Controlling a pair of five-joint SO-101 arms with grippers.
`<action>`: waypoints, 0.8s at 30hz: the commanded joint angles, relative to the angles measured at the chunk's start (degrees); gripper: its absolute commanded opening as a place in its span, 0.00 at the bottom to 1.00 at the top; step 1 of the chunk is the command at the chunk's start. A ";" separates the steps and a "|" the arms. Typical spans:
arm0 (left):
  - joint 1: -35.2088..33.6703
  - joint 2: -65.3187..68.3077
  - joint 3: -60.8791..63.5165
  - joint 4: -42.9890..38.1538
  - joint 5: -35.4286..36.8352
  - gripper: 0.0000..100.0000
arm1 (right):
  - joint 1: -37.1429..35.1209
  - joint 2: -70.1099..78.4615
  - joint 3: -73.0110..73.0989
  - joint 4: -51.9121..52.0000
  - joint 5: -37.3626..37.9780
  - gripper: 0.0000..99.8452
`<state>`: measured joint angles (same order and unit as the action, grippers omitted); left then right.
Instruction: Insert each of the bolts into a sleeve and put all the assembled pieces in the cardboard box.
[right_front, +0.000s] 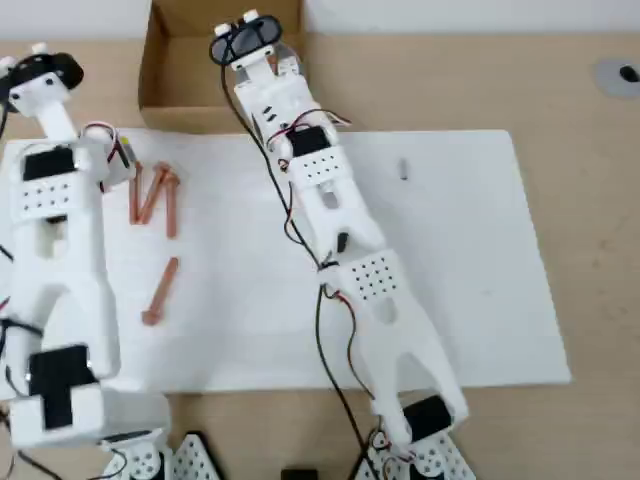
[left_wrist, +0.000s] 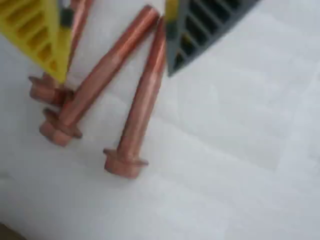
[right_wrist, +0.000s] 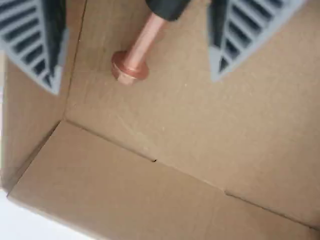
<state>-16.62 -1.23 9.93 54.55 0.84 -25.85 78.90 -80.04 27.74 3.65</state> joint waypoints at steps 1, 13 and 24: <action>-0.44 4.44 -9.49 3.08 0.35 0.15 | 1.10 -1.01 -4.53 1.32 -0.70 0.23; -0.44 31.60 -42.20 24.62 -1.67 0.15 | 1.10 -1.01 -11.91 8.00 -0.79 0.23; -0.53 51.38 -67.52 37.01 -2.46 0.14 | 1.01 -1.01 -14.20 10.11 -0.79 0.23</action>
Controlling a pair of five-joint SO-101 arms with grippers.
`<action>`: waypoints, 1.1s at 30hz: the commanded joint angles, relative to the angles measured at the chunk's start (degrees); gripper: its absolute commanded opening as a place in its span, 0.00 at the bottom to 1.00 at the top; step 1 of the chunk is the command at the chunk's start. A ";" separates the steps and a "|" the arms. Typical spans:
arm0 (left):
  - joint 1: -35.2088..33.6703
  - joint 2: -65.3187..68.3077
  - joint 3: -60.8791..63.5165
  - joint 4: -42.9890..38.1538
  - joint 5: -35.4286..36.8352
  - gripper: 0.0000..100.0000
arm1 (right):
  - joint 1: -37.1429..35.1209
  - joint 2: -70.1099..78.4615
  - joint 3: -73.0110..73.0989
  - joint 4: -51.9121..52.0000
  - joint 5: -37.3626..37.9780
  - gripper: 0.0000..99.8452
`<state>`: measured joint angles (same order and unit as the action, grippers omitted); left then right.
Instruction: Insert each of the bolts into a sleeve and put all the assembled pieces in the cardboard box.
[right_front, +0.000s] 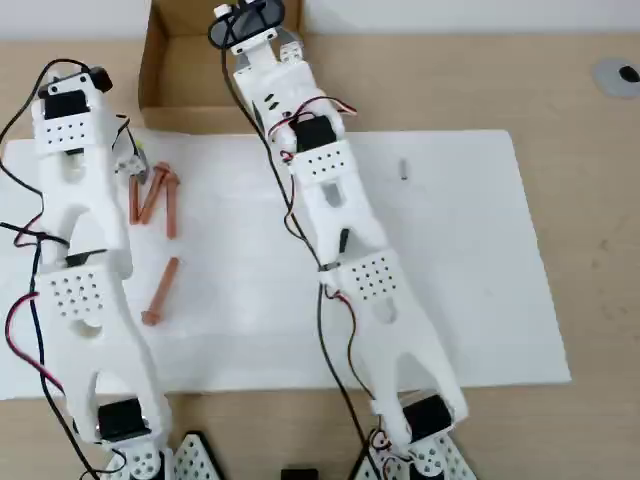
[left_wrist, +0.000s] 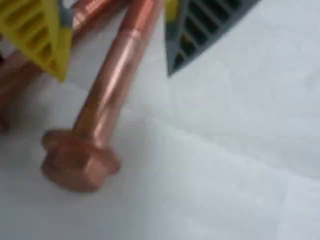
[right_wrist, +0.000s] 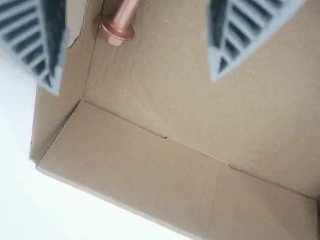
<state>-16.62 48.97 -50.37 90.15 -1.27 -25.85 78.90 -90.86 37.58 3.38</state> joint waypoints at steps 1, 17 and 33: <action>-0.53 2.42 -8.79 1.76 -0.35 0.14 | 1.01 -1.01 -3.38 0.26 -0.53 0.23; 2.11 16.22 -18.46 1.58 -6.86 0.14 | 1.01 -1.01 -3.30 0.26 -0.53 0.23; 1.67 14.81 -27.16 8.79 -7.56 0.01 | 2.77 -4.26 -4.70 8.00 -8.09 0.23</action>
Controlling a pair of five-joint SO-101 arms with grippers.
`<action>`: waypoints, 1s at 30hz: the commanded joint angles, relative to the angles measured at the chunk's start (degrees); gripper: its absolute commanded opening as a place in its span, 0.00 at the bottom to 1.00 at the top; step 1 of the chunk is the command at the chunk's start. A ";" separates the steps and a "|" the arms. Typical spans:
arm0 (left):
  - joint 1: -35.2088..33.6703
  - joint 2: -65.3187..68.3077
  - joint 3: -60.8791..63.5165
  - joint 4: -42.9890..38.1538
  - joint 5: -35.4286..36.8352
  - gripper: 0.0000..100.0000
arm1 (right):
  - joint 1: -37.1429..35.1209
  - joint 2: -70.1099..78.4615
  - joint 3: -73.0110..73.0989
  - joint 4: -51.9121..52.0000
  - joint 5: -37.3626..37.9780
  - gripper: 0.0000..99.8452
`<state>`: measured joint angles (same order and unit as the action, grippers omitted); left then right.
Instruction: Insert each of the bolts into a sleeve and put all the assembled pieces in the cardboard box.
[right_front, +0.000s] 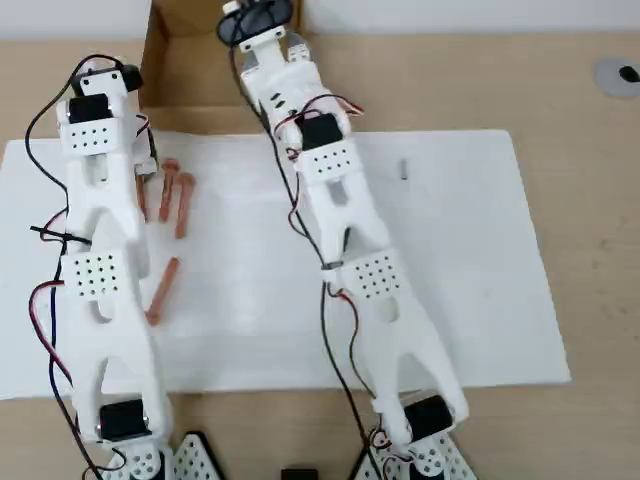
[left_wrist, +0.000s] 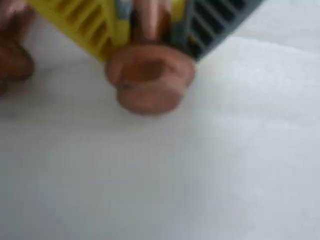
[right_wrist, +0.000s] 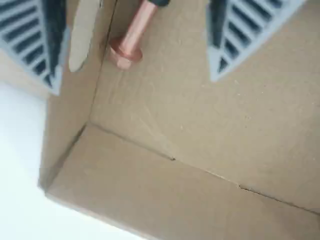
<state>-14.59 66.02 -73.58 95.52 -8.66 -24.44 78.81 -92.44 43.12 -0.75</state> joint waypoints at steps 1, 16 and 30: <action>-0.18 -2.86 -5.98 4.48 -0.18 0.01 | 1.45 -5.41 -3.03 3.69 -5.36 0.23; 0.18 -25.36 1.67 5.10 -0.09 0.00 | 3.12 -19.21 -3.03 17.76 -7.47 0.23; 0.09 -60.97 41.14 4.84 -6.15 0.01 | 3.82 -30.55 -3.12 55.38 -18.81 0.23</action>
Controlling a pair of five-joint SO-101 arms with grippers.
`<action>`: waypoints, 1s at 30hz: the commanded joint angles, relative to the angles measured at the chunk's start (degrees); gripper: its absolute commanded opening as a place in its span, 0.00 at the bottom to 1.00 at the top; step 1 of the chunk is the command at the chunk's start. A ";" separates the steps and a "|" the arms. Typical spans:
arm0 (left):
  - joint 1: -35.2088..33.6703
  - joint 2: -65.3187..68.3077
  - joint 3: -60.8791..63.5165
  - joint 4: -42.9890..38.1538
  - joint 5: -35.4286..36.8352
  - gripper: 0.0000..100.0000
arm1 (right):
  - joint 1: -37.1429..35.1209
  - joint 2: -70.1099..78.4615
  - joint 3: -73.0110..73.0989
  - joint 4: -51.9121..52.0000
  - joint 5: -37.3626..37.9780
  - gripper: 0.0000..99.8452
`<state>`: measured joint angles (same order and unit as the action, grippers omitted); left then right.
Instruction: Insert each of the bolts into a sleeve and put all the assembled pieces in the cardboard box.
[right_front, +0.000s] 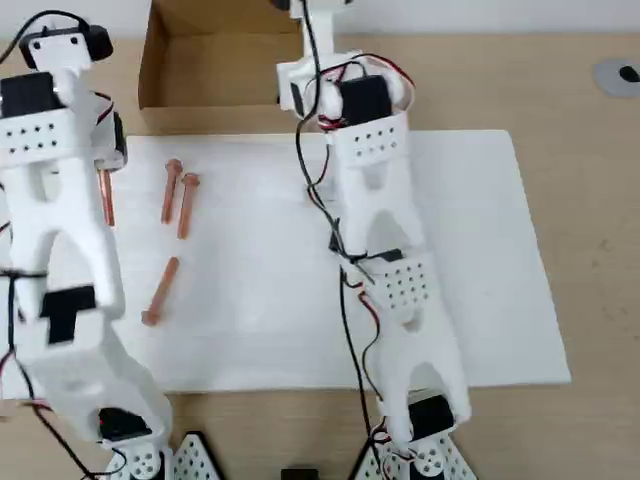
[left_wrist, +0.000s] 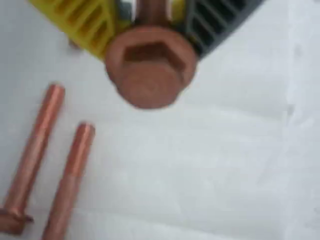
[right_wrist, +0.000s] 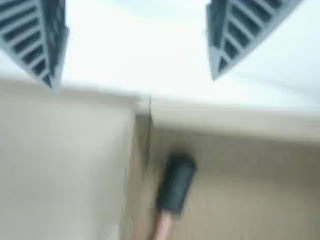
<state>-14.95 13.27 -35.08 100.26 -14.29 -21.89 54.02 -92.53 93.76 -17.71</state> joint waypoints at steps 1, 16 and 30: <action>0.44 -9.63 3.69 0.09 -0.35 0.01 | 1.27 -6.02 -3.12 6.51 -2.99 0.23; 0.53 -40.66 36.66 -18.37 -0.26 0.01 | 3.74 -15.96 15.60 8.88 -8.00 0.23; 0.18 -73.27 73.67 -43.96 4.75 0.01 | 3.56 -26.51 49.89 8.70 -15.03 0.23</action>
<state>-14.95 -54.95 35.69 60.09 -10.51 -18.99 31.69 -46.46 101.67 -32.04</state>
